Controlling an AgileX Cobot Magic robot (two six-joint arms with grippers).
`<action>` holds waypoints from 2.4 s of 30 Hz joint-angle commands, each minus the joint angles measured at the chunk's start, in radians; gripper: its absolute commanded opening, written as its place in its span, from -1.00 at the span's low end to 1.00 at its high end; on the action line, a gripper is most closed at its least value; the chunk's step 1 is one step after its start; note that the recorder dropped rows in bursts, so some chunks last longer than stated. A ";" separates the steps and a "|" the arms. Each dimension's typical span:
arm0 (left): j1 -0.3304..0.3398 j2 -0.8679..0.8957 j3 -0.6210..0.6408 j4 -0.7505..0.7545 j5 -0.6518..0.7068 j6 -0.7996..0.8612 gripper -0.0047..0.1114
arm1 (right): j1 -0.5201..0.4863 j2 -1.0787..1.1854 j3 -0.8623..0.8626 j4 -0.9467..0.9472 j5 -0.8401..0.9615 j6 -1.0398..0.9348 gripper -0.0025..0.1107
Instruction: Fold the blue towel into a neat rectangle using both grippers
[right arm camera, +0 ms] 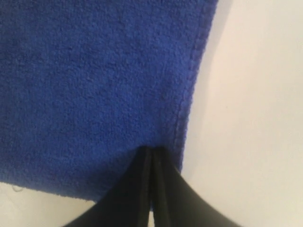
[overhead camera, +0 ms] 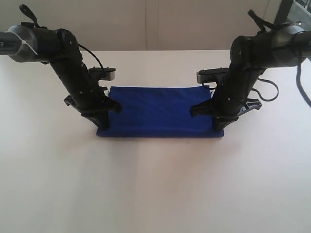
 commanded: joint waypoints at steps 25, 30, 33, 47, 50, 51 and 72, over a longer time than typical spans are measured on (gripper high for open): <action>0.072 -0.241 0.001 0.032 0.127 -0.091 -0.92 | -0.005 -0.202 0.051 -0.008 -0.009 0.017 -0.96; 0.122 -0.343 0.011 0.034 0.186 -0.091 -0.92 | -0.021 -0.312 0.051 0.002 0.026 0.017 -0.96; 0.131 -0.428 0.052 0.043 0.179 -0.091 -0.92 | -0.023 -0.382 0.060 0.002 0.051 0.017 -0.96; 0.131 -0.874 0.364 0.036 0.014 -0.114 -0.92 | -0.023 -0.828 0.333 0.003 -0.065 0.017 -0.96; 0.129 -0.988 0.435 0.024 -0.041 -0.112 -0.92 | -0.023 -0.949 0.399 -0.002 -0.096 0.017 -0.96; 0.129 -1.029 0.460 0.024 -0.054 -0.110 -0.92 | -0.023 -0.993 0.422 -0.002 -0.108 0.017 -0.96; 0.129 -1.592 1.005 0.028 -0.536 -0.080 -0.92 | -0.023 -1.625 0.884 -0.024 -0.518 -0.048 -0.96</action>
